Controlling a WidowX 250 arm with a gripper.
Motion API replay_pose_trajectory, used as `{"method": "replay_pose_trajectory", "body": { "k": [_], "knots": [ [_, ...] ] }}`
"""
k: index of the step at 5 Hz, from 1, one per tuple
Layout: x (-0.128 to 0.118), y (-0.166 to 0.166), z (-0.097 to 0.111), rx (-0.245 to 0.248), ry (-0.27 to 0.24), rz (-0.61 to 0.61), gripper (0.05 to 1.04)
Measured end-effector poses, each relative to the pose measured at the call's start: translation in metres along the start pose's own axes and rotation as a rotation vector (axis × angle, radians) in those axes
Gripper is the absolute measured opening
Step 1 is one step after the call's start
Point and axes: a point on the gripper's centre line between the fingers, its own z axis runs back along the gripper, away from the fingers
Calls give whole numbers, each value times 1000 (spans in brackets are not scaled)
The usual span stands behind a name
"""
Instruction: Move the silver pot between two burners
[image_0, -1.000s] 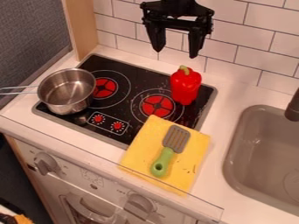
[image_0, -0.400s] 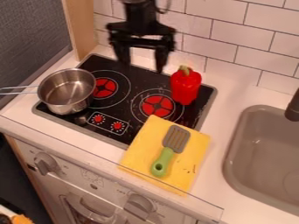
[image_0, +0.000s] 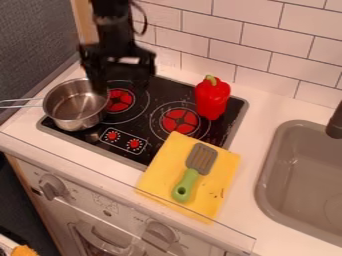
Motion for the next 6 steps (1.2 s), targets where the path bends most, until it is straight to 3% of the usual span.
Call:
{"method": "replay_pose_trajectory", "body": {
  "k": [1, 3, 5, 6],
  "knots": [
    [8, 22, -19, 39, 45, 45, 1000],
    [15, 42, -53, 40, 159, 93, 948],
    [32, 26, -51, 49, 142, 41, 364],
    [33, 15, -51, 55, 142, 4, 148]
  ]
}}
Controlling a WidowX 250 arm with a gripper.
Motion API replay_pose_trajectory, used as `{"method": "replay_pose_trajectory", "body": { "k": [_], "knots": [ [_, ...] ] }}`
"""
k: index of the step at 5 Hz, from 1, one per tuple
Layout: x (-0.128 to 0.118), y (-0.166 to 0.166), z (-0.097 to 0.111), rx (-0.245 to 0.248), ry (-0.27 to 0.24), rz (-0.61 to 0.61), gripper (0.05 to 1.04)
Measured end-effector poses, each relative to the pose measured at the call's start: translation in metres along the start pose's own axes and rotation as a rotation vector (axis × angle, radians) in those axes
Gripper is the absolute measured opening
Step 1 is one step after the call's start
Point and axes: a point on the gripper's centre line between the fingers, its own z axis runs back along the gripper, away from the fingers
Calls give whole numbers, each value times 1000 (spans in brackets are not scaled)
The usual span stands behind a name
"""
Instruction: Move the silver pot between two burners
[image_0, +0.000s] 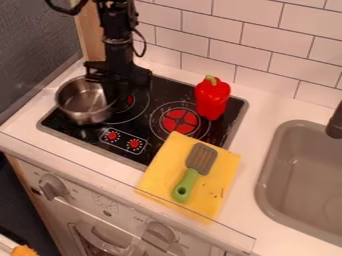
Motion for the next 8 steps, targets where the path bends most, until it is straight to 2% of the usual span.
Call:
{"method": "replay_pose_trajectory", "body": {
  "k": [1, 2, 3, 4, 5, 6, 7, 8],
  "knots": [
    [-1, -16, 14, 12, -22, 12, 82],
    [-3, -55, 60, -8, -146, 14, 80],
    [1, -83, 73, -46, -199, -9, 79],
    [24, -112, 91, -70, -275, -118, 79],
    [42, -115, 76, -40, -223, -155, 79],
    [48, -108, 64, -38, -179, -151, 79],
    [48, -95, 53, -48, -137, -122, 79],
    [43, -96, 46, -52, -115, -126, 79]
  ]
}}
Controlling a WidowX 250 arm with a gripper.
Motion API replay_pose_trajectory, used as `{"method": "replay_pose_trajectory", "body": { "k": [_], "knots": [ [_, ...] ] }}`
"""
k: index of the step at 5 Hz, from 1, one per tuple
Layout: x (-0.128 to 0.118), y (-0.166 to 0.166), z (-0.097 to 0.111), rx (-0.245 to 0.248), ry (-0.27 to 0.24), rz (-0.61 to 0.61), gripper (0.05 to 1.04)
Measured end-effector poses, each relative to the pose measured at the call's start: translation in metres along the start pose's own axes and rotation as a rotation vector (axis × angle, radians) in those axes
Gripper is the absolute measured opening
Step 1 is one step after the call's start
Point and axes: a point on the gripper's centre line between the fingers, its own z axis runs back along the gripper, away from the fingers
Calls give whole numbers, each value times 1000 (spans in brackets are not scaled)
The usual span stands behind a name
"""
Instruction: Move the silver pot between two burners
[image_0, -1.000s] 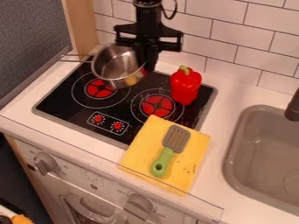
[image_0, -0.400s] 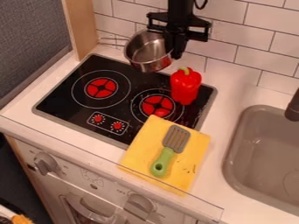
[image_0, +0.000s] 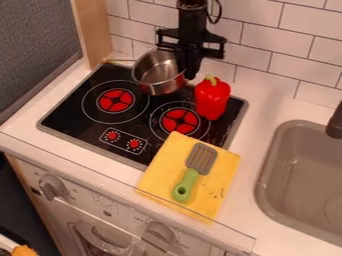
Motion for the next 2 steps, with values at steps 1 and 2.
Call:
{"method": "replay_pose_trajectory", "body": {
  "k": [1, 2],
  "knots": [
    [-9, 0, -11, 0, 28, 4, 111],
    [-10, -2, -13, -13, 27, -16, 289]
  ]
}}
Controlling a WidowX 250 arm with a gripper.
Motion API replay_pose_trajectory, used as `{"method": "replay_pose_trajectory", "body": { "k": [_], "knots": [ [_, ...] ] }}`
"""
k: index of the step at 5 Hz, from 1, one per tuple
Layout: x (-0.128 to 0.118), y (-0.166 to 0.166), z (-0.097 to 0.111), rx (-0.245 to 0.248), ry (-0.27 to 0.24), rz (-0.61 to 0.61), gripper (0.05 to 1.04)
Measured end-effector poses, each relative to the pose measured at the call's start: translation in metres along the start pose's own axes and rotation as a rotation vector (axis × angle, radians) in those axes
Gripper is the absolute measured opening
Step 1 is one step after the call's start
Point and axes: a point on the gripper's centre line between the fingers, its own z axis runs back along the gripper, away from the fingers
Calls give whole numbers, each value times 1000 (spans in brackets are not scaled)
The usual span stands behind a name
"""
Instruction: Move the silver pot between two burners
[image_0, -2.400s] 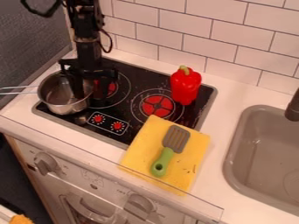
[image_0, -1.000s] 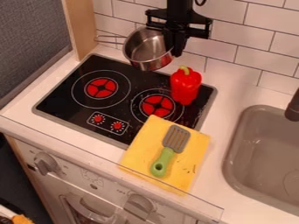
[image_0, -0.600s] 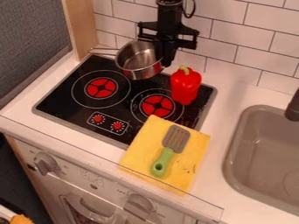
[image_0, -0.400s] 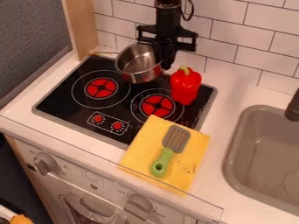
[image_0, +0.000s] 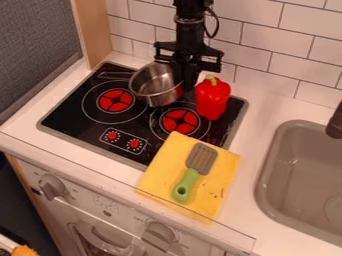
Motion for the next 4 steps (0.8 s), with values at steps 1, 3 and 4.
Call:
{"method": "replay_pose_trajectory", "body": {
  "k": [1, 3, 4],
  "knots": [
    [0, 1, 1, 4, -2, -8, 571],
    [7, -1, 45, 35, -124, -20, 1010],
    [6, -1, 53, 49, -141, -30, 1006]
  ]
}}
